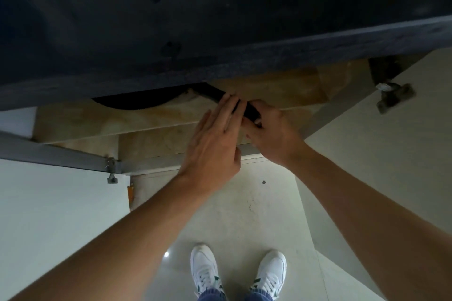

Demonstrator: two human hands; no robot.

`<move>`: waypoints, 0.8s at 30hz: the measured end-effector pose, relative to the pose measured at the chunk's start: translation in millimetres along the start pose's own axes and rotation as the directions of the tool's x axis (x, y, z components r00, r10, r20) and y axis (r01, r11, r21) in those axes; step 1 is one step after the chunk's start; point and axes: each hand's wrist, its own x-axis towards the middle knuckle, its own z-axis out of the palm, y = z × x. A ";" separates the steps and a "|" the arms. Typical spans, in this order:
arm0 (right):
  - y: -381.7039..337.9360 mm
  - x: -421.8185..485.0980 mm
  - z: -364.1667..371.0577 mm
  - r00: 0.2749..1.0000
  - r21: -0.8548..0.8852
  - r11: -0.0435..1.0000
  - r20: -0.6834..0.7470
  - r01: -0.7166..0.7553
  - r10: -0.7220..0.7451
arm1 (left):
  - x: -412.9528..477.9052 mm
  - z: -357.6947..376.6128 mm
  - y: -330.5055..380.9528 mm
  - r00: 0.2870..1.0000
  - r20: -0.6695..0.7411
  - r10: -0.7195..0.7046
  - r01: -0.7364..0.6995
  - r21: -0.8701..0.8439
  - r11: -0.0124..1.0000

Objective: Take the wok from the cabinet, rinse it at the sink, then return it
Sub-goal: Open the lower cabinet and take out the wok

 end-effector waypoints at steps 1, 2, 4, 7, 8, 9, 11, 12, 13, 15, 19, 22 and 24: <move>-4.4 2.9 3.8 0.996 0.071 0.996 0.070 -0.053 0.048 | -5.4 -1.3 -2.9 1.000 -0.009 0.000 0.000 -0.023 1.000; -8.6 4.3 7.0 0.988 0.140 0.984 0.124 -0.107 0.090 | -10.8 -2.4 -5.8 1.000 -0.018 -0.001 0.000 -0.058 0.998; -17.1 1.1 14.1 0.975 0.278 0.940 0.161 -0.196 0.156 | -22.8 -1.4 -12.6 0.997 -0.058 -0.045 0.033 -0.184 0.982; -29.2 -13.4 24.3 0.948 0.418 0.852 0.182 -0.314 0.260 | -33.3 -1.4 -22.6 0.955 -0.114 -0.273 0.184 -0.494 0.850; -33.7 -18.7 28.4 0.940 0.446 0.828 0.191 -0.338 0.281 | -33.5 -4.2 -23.7 0.921 -0.059 -0.385 0.271 -0.613 0.742; -38.2 -24.6 33.4 0.934 0.470 0.807 0.196 -0.357 0.298 | -32.0 -6.6 -23.9 0.869 0.052 -0.491 0.372 -0.723 0.582; -46.2 -40.4 43.0 0.928 0.488 0.790 0.185 -0.372 0.323 | -24.7 -11.4 -23.8 0.737 0.329 -0.591 0.481 -0.869 0.117; -49.3 -50.8 46.6 0.926 0.485 0.790 0.173 -0.376 0.335 | -20.6 -13.1 -25.3 0.685 0.433 -0.586 0.475 -0.875 -0.091; -51.5 -62.7 49.4 0.921 0.487 0.783 0.167 -0.387 0.352 | -16.9 -13.4 -27.7 0.655 0.504 -0.563 0.453 -0.858 -0.242; -54.5 -89.1 53.3 0.898 0.509 0.742 0.194 -0.436 0.394 | -13.6 -13.5 -32.7 0.637 0.585 -0.502 0.386 -0.806 -0.449; -55.4 -128.1 52.6 0.844 0.505 0.677 0.288 -0.536 0.453 | -25.7 -11.1 -30.9 0.632 0.667 -0.394 0.380 -0.710 -0.593; -55.9 -125.4 46.6 0.792 0.470 0.639 0.399 -0.609 0.461 | -38.0 -6.0 -30.4 0.646 0.683 -0.340 0.393 -0.680 -0.619; -60.6 -112.0 44.6 0.760 0.450 0.618 0.468 -0.645 0.451 | -40.6 -4.8 -33.1 0.656 0.687 -0.312 0.387 -0.662 -0.642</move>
